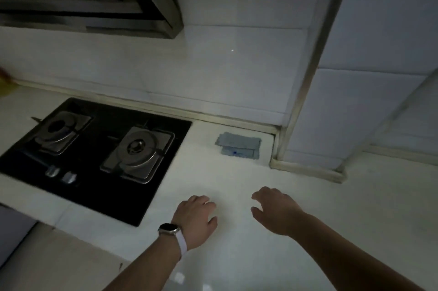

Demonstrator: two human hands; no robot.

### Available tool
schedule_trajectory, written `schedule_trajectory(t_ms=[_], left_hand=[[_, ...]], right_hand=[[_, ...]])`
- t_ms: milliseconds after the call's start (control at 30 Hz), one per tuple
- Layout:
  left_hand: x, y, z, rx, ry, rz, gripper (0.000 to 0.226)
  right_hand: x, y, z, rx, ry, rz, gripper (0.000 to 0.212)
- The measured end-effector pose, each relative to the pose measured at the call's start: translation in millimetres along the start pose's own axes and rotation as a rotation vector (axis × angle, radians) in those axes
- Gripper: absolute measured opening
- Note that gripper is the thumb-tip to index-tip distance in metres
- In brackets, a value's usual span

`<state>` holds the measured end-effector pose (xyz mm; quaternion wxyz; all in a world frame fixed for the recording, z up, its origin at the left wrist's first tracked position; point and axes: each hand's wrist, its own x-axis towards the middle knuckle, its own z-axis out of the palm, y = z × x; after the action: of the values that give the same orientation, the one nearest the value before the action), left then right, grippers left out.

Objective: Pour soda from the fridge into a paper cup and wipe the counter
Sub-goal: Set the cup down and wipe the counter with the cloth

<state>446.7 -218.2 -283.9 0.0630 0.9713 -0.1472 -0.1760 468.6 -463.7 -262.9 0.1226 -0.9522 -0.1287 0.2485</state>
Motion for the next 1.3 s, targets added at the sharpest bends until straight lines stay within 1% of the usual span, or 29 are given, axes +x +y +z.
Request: schedule_trajectory(t_ms=[167, 267, 333, 433, 533, 633, 767, 900, 967, 1100, 1300], left_hand=[[58.4, -55.3, -10.0, 0.017, -0.006, 0.162, 0.041], [90.6, -74.7, -16.5, 0.073, -0.028, 0.209, 0.028], [112.5, -81.7, -20.2, 0.088, -0.012, 0.247, 0.026], [144.9, -84.8, -23.0, 0.017, 0.043, 0.275, 0.033], [176.4, -81.9, -25.4, -0.042, 0.048, 0.27, 0.043], [207.7, -78.0, -22.7, -0.027, 0.058, 0.275, 0.052], [243.6, -72.1, -17.3, -0.013, 0.057, 0.314, 0.063], [270.7, -62.5, -8.6, -0.067, 0.123, 0.386, 0.066], [280.6, -56.9, -0.8, -0.107, 0.121, 0.397, 0.07], [294.1, -53.7, 14.8, -0.121, 0.099, 0.378, 0.071], [292.9, -55.4, 31.0, -0.135, 0.06, 0.346, 0.064]], right_hand=[[26.3, -25.4, -11.3, 0.043, 0.04, 0.158, 0.05], [42.6, -35.2, -17.0, 0.037, 0.046, 0.216, 0.049], [56.7, -38.0, -22.1, 0.025, 0.025, 0.245, 0.048], [82.5, -33.8, -29.7, 0.023, 0.026, 0.299, 0.049], [108.7, -24.2, -34.4, 0.042, 0.026, 0.354, 0.049], [132.5, -14.0, -36.2, 0.028, 0.006, 0.369, 0.05], [164.4, -3.0, -38.5, 0.026, 0.047, 0.372, 0.054], [198.0, 10.5, -29.4, 0.084, 0.124, 0.365, 0.061], [214.7, 16.1, -25.1, 0.075, 0.112, 0.318, 0.06], [239.9, 22.4, -12.6, 0.03, 0.091, 0.238, 0.064], [242.2, 19.9, 7.9, 0.054, 0.137, 0.267, 0.062]])
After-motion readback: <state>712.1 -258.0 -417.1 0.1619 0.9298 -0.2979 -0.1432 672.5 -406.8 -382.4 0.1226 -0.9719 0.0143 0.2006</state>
